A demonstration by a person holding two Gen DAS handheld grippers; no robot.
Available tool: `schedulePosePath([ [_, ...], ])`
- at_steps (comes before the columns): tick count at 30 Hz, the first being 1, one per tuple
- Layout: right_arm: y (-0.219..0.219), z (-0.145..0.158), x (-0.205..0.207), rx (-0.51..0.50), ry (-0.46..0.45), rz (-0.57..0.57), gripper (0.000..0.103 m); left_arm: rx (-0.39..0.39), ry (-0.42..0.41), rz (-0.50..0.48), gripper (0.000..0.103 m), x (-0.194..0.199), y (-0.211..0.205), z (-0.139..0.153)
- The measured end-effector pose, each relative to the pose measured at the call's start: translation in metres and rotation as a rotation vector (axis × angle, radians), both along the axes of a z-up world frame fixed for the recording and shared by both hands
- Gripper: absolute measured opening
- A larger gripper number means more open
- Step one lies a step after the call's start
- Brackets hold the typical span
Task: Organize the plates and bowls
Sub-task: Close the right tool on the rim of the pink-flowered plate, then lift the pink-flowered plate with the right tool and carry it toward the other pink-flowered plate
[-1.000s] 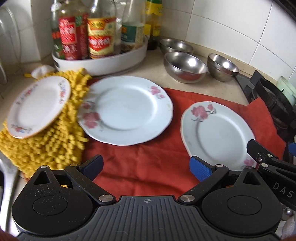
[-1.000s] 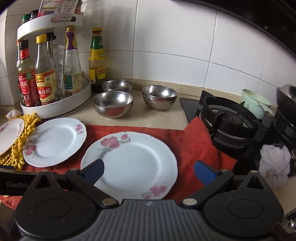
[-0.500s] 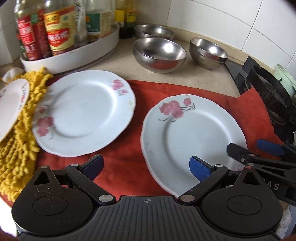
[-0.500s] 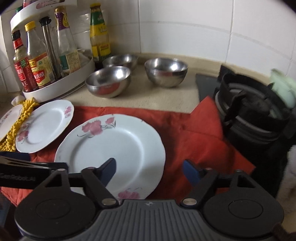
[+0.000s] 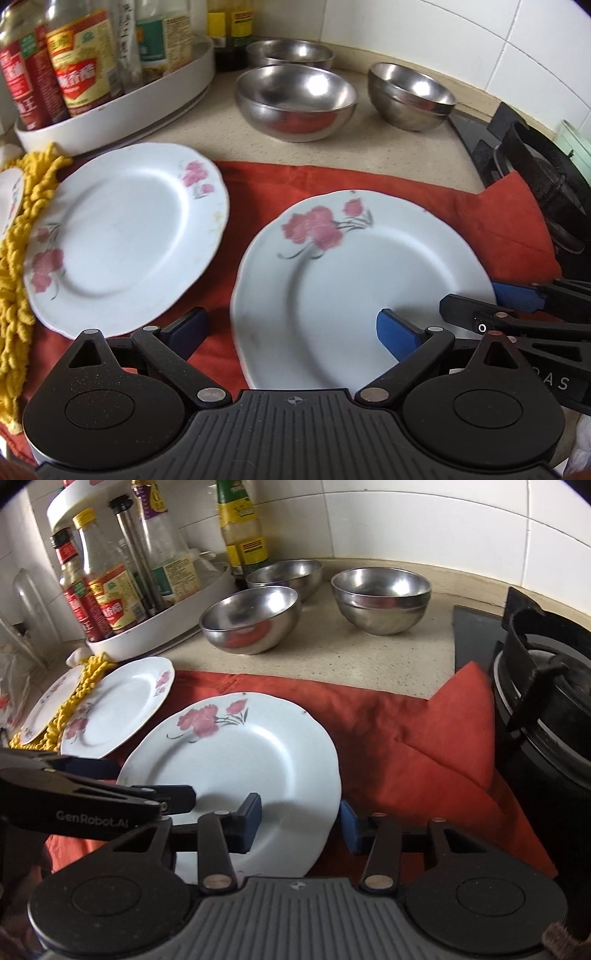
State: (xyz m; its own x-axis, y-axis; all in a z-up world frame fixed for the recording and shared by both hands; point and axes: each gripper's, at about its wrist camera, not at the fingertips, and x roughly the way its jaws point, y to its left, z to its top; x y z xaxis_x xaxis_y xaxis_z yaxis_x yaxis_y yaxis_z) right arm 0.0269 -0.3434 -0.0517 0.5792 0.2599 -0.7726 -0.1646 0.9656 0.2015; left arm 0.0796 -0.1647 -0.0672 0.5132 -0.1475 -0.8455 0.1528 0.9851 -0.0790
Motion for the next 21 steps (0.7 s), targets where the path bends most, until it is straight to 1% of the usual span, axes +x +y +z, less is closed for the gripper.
schedulePosePath([
  [3, -0.006, -0.001, 0.002, 0.018, -0.006, 0.025, 0.036, 0.001, -0.006, 0.003, 0.100, -0.001, -0.004, -0.001],
  [6, -0.008, -0.002, 0.001, 0.020, -0.012, 0.041, 0.036, 0.001, -0.007, -0.003, 0.100, -0.002, -0.005, 0.000],
  [9, -0.007, -0.001, 0.002, 0.013, -0.010, 0.048, 0.036, 0.001, -0.009, -0.029, 0.100, -0.007, 0.001, 0.000],
  [12, -0.008, -0.001, 0.003, 0.018, -0.003, 0.052, 0.036, -0.001, -0.032, -0.082, 0.102, -0.015, 0.007, -0.002],
  [15, -0.006, -0.001, 0.003, 0.007, -0.002, 0.047, 0.036, -0.006, -0.030, -0.118, 0.102, -0.016, 0.009, -0.002],
  [17, -0.004, 0.001, 0.003, 0.000, 0.007, 0.036, 0.036, -0.011, -0.027, -0.159, 0.102, -0.017, 0.010, -0.002],
  [19, -0.002, 0.002, 0.002, -0.014, 0.008, 0.029, 0.036, -0.022, -0.026, -0.216, 0.099, -0.015, 0.006, 0.000],
  [20, -0.002, 0.002, 0.002, -0.015, 0.006, 0.026, 0.036, -0.036, -0.023, -0.245, 0.100, -0.015, 0.003, 0.002],
  [21, -0.002, 0.002, 0.002, -0.014, 0.008, 0.024, 0.036, -0.025, -0.016, -0.254, 0.101, -0.014, -0.001, 0.001],
])
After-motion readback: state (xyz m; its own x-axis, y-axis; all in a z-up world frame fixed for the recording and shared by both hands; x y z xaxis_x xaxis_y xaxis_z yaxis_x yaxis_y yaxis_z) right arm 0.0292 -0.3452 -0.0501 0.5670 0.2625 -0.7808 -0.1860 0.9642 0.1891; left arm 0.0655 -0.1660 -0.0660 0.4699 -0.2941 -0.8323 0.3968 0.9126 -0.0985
